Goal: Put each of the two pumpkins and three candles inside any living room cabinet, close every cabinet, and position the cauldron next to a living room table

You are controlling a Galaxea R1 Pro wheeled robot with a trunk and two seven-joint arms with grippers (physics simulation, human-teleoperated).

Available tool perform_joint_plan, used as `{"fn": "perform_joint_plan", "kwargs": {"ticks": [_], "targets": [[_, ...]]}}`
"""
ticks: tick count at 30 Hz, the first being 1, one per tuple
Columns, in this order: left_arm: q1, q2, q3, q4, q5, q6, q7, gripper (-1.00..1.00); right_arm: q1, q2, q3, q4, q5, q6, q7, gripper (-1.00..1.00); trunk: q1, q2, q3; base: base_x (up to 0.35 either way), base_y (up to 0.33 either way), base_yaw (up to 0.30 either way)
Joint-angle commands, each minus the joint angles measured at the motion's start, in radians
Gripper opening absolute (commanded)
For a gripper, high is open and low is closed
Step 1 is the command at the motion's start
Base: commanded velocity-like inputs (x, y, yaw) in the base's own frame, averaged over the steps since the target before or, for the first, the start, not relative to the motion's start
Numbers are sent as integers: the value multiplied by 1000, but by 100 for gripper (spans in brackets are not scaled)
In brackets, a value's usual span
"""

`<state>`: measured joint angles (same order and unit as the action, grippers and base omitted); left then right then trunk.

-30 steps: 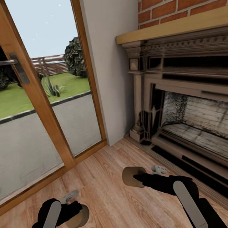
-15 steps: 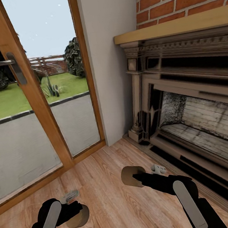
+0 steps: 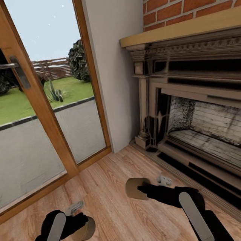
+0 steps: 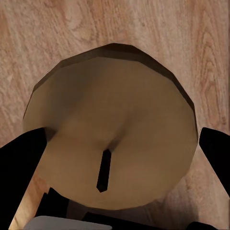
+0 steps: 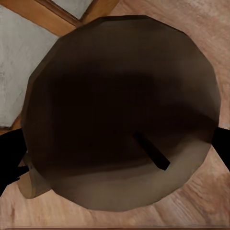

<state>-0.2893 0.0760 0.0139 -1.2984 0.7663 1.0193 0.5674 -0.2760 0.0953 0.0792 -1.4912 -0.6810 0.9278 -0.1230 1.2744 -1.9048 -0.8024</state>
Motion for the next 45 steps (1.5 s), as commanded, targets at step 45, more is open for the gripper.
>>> {"fn": "perform_joint_plan", "kwargs": {"ticks": [45], "targets": [[-1, -7, -2, -1, 7, 2, 8, -100, 0, 11, -24, 74, -32, 1, 2, -100, 0, 0, -1, -62, 13, 0]]}}
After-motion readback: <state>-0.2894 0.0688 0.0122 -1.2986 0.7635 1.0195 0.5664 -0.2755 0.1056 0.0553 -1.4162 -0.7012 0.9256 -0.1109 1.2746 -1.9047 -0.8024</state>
